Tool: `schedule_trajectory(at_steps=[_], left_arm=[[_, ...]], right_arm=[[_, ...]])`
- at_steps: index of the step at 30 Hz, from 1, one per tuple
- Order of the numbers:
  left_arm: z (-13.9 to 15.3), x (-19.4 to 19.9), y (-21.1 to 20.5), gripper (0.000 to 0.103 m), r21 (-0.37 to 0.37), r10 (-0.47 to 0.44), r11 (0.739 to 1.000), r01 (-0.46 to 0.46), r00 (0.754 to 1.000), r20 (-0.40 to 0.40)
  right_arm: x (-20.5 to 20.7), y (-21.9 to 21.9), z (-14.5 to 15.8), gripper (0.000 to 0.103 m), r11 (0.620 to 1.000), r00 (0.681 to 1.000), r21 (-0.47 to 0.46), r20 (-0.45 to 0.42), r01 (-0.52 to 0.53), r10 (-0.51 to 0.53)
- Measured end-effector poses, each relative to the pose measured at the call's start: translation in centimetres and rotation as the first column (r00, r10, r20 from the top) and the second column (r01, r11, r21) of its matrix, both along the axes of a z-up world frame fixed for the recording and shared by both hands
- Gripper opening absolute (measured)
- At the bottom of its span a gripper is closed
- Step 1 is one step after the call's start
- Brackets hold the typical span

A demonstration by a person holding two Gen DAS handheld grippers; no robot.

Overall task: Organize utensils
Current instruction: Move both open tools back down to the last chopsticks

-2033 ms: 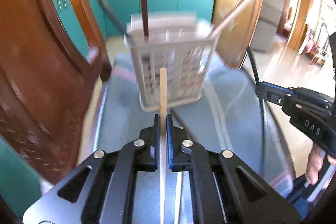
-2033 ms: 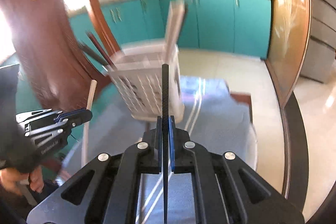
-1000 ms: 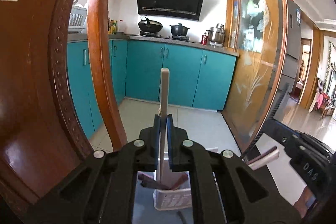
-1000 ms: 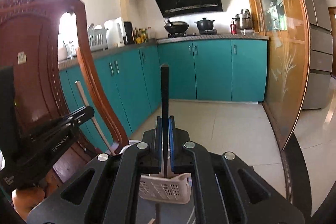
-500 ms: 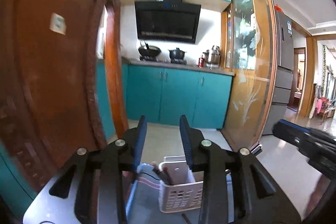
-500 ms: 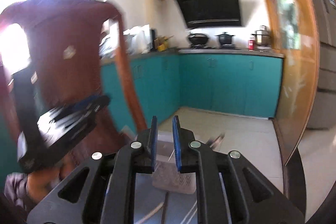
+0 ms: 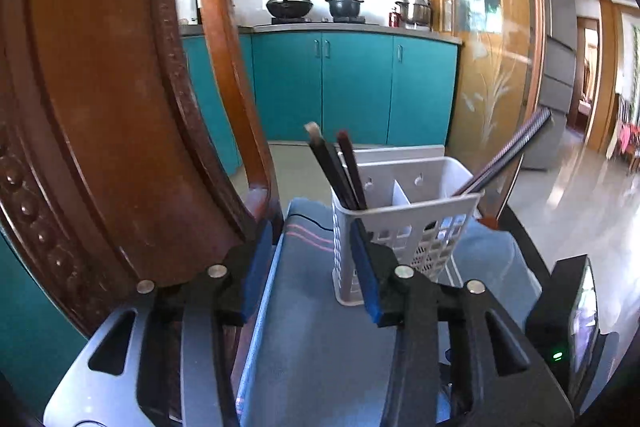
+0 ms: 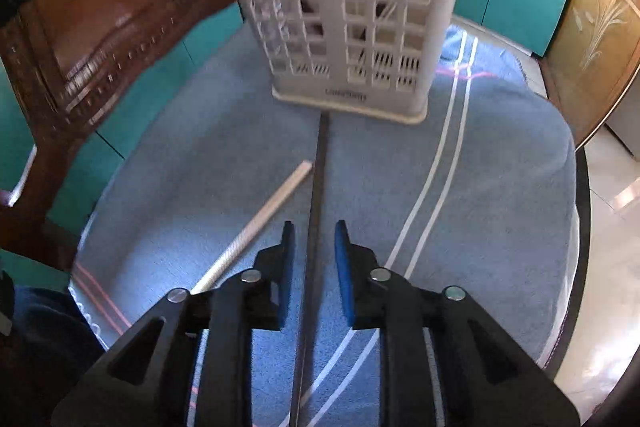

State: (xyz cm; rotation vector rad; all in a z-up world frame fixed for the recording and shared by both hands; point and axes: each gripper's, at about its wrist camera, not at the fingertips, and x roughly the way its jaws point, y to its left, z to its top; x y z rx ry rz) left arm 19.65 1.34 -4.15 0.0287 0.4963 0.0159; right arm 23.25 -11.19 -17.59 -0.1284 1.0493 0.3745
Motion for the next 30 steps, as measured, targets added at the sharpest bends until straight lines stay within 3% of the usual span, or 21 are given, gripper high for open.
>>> schedule_trajectory(at_steps=[7, 9, 10, 19, 23, 25, 27, 30], left_arm=[[-0.7, -0.5, -0.8, 0.048, 0.040, -0.018, 0.999, 0.019, 1.000, -0.015], [-0.9, -0.6, -0.9, 0.049, 0.043, -0.021, 0.999, 0.022, 1.000, -0.020], [-1.0, -0.5, -1.0, 0.049, 0.045, -0.024, 0.999, 0.025, 0.999, -0.023], [-2.2, -0.9, -2.0, 0.051, 0.083, -0.036, 0.996, 0.041, 0.997, -0.067], [-2.8, -1.3, -2.4, 0.053, 0.093, -0.044, 0.994, 0.051, 0.995, -0.085], [-3.0, -1.3, -2.6, 0.056, 0.096, -0.052, 0.993, 0.061, 0.994, -0.100], [-3.3, -1.1, -2.9, 0.062, 0.090, -0.073, 0.992, 0.085, 0.989, -0.131], [-4.3, -0.5, -3.4, 0.065, 0.056, -0.118, 0.990, 0.132, 0.971, -0.208]], right_arm=[[-1.0, 0.3, -2.0, 0.021, 1.000, 0.999, -0.017, -0.042, -0.002, 0.001], [-1.5, 0.0, -2.4, 0.008, 1.000, 0.999, -0.010, -0.045, 0.010, -0.010], [-1.5, -0.4, -2.2, 0.006, 1.000, 0.999, -0.003, -0.051, 0.013, -0.013], [-2.7, -5.8, -2.2, 0.006, 0.992, 0.990, 0.075, -0.107, 0.098, -0.089], [-4.6, -8.9, -2.2, 0.006, 0.982, 0.982, 0.110, -0.125, 0.156, -0.142], [-5.1, -9.5, -2.0, 0.007, 0.979, 0.983, 0.114, -0.093, 0.168, -0.158], [-5.1, -9.5, -1.9, 0.017, 0.978, 0.984, 0.117, -0.062, 0.172, -0.166], [-4.4, -8.0, -1.9, 0.022, 0.984, 0.988, 0.087, -0.027, 0.156, -0.154]])
